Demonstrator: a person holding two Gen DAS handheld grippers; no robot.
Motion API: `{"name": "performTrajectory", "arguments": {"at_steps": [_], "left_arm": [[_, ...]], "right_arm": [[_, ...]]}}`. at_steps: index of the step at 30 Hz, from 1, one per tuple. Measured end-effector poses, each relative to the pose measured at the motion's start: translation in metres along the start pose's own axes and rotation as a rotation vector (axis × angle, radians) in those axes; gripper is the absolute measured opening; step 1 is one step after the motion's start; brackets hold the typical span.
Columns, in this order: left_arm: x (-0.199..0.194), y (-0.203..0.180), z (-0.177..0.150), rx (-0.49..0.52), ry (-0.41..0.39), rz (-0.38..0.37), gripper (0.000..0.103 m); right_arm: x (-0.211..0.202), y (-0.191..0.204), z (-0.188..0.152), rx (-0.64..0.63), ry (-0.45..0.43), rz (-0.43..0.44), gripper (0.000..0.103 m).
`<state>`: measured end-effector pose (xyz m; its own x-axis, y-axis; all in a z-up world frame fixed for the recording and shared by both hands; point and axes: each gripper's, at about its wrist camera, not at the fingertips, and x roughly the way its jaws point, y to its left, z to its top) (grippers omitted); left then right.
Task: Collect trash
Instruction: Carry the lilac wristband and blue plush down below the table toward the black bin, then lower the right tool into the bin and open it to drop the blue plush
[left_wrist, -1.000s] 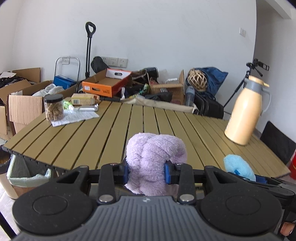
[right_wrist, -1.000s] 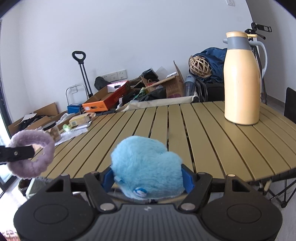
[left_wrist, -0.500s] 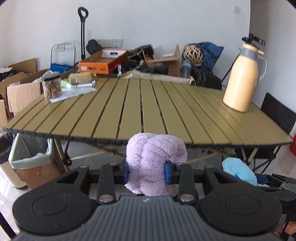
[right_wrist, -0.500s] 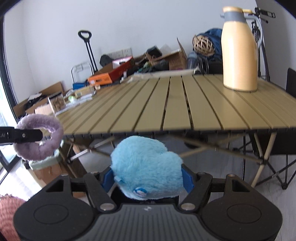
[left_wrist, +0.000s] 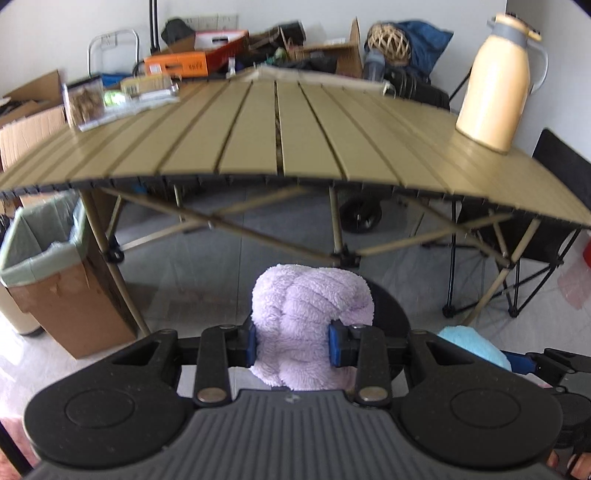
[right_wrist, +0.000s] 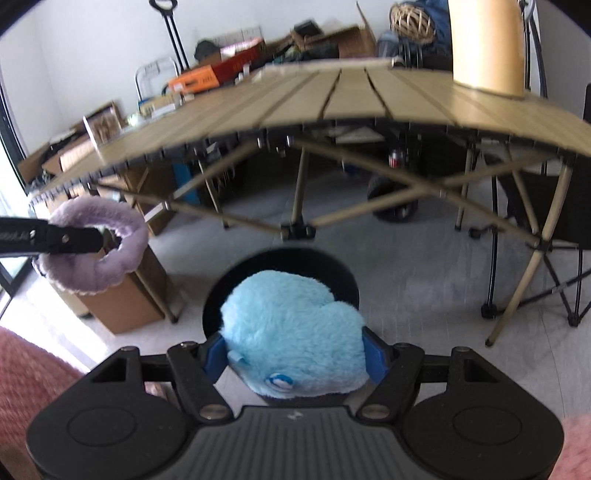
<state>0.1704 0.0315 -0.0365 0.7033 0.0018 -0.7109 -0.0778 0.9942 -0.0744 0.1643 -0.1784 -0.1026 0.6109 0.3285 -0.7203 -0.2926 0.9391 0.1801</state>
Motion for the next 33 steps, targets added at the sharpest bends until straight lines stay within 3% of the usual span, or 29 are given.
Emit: {"name": "performTrajectory", "arguments": {"at_steps": [15,33], "left_arm": [[0.062,0.002,-0.026,0.008,0.155,0.013,0.035],[0.087,0.025,-0.03,-0.03,0.189,0.085,0.035]], "right_arm": [[0.033,-0.014,-0.019,0.027,0.144,-0.074,0.07],[0.057,-0.028,-0.015,0.073,0.202,-0.105,0.07]]}}
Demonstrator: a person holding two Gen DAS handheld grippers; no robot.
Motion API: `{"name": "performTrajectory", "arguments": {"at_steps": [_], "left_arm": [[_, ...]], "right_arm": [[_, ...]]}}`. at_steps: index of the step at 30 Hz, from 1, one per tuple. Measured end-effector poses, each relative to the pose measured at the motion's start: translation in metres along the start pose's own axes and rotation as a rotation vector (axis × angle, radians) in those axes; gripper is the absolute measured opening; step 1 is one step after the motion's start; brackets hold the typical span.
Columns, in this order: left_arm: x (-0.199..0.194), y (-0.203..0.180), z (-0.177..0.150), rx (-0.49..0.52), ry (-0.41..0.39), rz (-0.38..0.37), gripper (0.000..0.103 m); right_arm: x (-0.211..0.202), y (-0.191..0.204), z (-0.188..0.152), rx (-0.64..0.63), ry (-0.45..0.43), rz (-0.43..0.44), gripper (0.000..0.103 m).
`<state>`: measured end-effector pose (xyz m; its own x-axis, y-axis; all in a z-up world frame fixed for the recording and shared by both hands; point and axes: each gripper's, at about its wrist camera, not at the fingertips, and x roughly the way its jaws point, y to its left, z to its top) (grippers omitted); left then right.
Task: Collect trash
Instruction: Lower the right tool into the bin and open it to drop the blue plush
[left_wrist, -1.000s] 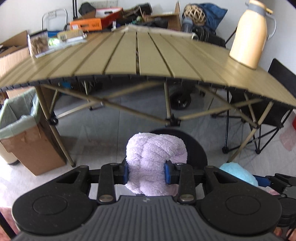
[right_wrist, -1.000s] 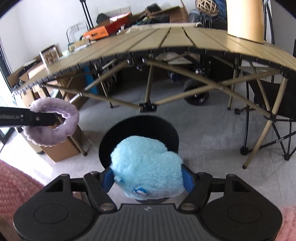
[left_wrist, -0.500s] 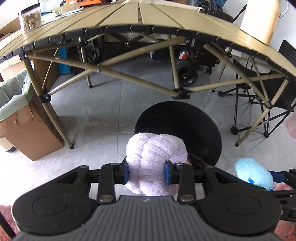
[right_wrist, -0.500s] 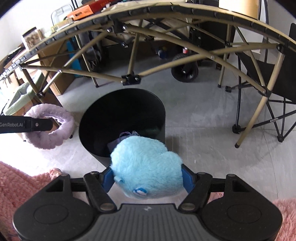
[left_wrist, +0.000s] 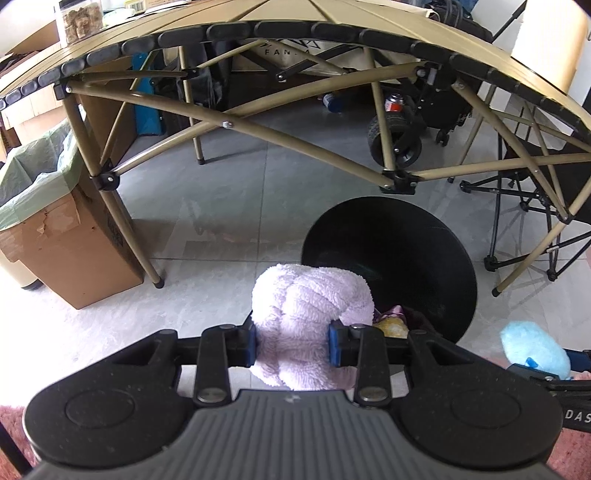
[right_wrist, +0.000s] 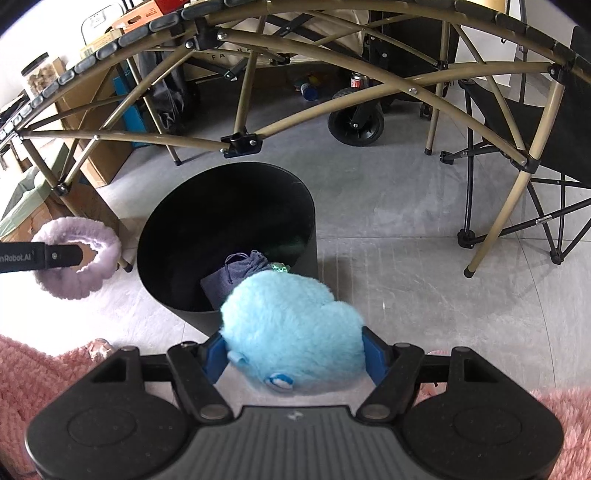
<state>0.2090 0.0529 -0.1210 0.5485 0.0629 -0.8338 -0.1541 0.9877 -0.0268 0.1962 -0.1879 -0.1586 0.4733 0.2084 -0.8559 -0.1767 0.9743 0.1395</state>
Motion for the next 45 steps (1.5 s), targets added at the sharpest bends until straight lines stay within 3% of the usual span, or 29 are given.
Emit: {"name": "performTrajectory", "arguments": {"at_steps": [26,39,45], "left_arm": [[0.034,0.04,0.012,-0.086,0.04,0.1,0.035],[0.051,0.062,0.004,-0.122,0.088,0.129,0.035],[0.054,0.066,0.001,-0.129,0.1,0.131,0.035]], "right_arm": [[0.061,0.062,0.082,-0.096,-0.011,0.043,0.07],[0.093,0.093,0.099,-0.158,0.016,0.039,0.072],[0.1,0.092,0.099,-0.157,0.026,0.013,0.09]]}}
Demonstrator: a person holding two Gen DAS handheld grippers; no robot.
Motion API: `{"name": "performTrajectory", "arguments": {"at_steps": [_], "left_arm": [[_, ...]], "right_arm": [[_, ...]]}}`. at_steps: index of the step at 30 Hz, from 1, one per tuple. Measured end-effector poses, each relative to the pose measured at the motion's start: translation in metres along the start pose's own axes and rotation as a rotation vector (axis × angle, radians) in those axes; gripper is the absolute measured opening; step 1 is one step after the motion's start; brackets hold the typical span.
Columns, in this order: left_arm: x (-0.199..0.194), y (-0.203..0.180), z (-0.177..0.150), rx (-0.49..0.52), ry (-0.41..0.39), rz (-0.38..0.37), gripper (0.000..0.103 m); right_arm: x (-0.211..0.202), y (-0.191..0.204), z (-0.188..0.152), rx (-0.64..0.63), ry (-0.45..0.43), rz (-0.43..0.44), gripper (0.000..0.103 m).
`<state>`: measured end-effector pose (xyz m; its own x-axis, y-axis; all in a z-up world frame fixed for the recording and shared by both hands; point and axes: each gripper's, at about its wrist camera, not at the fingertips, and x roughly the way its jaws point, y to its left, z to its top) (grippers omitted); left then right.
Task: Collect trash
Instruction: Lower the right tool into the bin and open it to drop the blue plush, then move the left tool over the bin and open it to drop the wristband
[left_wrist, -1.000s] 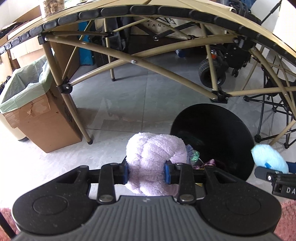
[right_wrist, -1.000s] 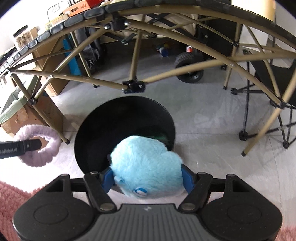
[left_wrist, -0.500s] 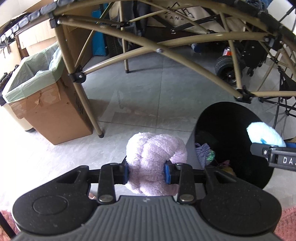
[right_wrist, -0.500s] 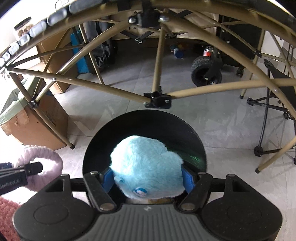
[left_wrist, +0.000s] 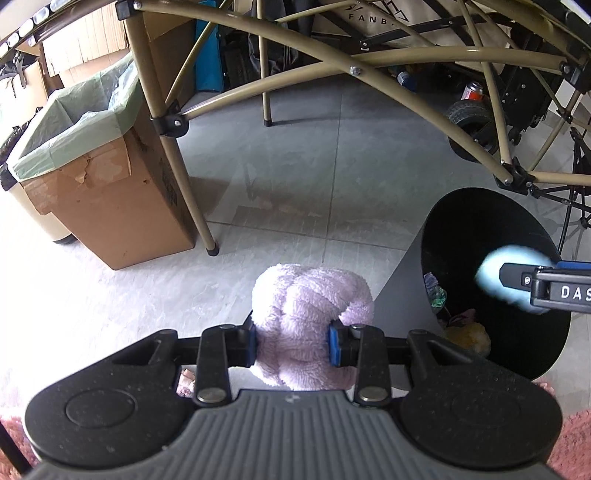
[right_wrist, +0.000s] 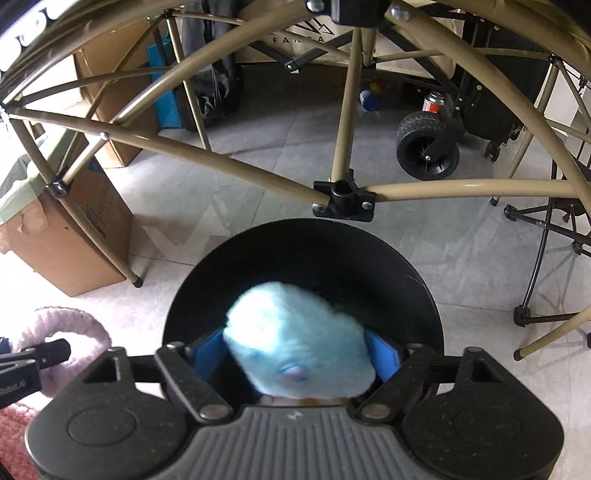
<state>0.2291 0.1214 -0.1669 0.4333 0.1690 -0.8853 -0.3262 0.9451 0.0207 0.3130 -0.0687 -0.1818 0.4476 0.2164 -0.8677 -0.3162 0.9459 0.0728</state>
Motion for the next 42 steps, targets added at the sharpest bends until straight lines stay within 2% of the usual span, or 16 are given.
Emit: {"name": "performTrajectory", "arguments": {"at_steps": [2,17,28,42], "left_arm": [[0.001,0.0,0.0,0.0,0.002,0.0,0.034],[-0.014,-0.013,0.002,0.011,-0.048,-0.03,0.035],[-0.026,-0.069,0.006,0.108,-0.11,-0.069,0.035],[-0.012,-0.151,0.009,0.242,-0.111,-0.131,0.035]], "right_arm": [[0.001,-0.003,0.0,0.011,0.0,-0.004,0.103],[-0.01,-0.021,-0.004,0.046,-0.018,-0.014,0.103],[-0.034,-0.068,-0.017,0.134,-0.054,-0.042,0.103],[-0.064,-0.137,-0.033,0.269,-0.104,-0.11,0.103]]}}
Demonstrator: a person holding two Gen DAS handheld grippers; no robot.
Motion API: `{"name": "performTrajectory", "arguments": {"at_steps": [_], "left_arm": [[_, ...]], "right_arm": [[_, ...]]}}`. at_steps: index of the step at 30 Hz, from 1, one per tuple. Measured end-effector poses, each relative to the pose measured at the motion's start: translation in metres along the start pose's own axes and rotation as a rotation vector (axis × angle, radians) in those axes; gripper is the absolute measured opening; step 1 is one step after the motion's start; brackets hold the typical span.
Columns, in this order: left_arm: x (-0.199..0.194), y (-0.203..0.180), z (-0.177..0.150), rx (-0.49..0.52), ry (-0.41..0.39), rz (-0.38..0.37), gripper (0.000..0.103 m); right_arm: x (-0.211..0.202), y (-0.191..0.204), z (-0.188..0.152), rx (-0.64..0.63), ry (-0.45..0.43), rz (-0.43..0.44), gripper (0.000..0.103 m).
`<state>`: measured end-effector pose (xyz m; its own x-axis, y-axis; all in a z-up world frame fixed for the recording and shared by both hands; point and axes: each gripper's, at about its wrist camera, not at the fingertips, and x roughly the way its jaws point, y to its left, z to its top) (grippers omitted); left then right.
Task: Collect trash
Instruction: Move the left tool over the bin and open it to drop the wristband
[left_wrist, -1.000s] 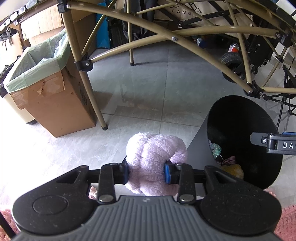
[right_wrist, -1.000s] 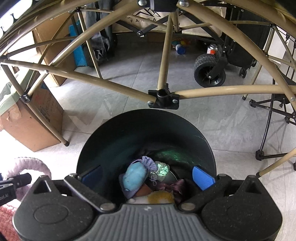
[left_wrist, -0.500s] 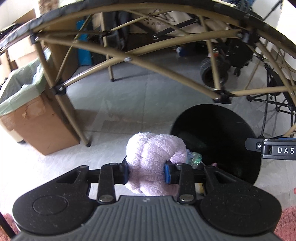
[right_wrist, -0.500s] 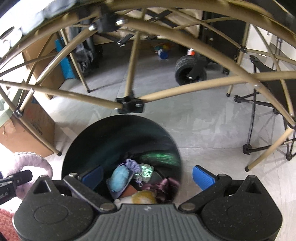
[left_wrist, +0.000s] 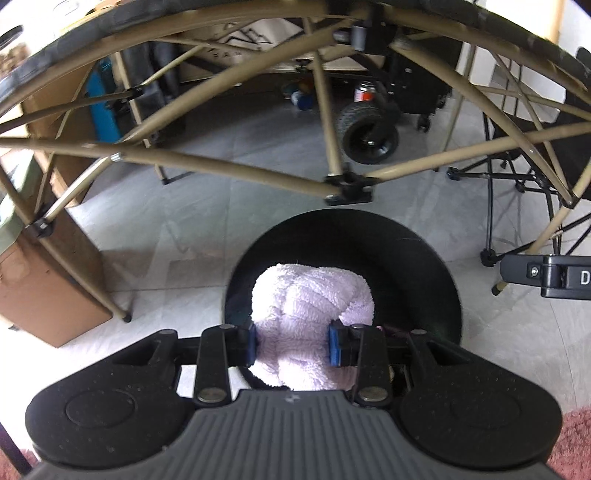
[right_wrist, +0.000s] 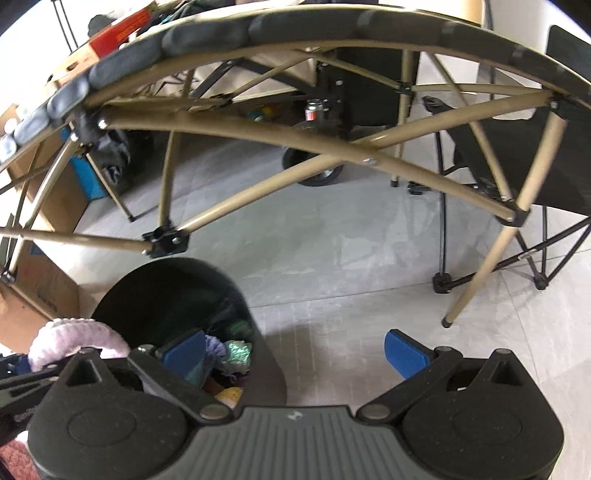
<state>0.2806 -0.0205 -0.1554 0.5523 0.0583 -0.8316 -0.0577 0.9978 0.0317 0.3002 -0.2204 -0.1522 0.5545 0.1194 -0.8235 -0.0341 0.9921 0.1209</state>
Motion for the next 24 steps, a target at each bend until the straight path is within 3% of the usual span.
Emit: {"name": "performTrajectory", "arguments": {"at_steps": [6,9,12,14,16,24], "left_arm": [[0.015,-0.015,0.007,-0.003,0.022,-0.028,0.036],[0.022,-0.017,0.01,-0.01,0.037,-0.03,0.042],[0.026,-0.019,0.011,-0.017,0.048,-0.044,0.059],[0.025,-0.017,0.011,-0.026,0.039,-0.052,0.088],[0.025,-0.016,0.012,-0.039,0.029,-0.051,0.103],[0.028,-0.009,0.011,-0.062,0.046,-0.039,0.103]], "right_arm": [[0.002,-0.015,0.0,0.033,0.004,-0.023,0.103],[0.005,-0.02,-0.001,0.04,0.013,-0.03,0.103],[0.006,-0.021,-0.001,0.044,0.018,-0.032,0.103],[0.007,-0.021,-0.001,0.048,0.023,-0.035,0.103],[0.008,-0.022,-0.001,0.048,0.023,-0.035,0.103],[0.006,-0.022,-0.002,0.053,0.021,-0.029,0.103]]}}
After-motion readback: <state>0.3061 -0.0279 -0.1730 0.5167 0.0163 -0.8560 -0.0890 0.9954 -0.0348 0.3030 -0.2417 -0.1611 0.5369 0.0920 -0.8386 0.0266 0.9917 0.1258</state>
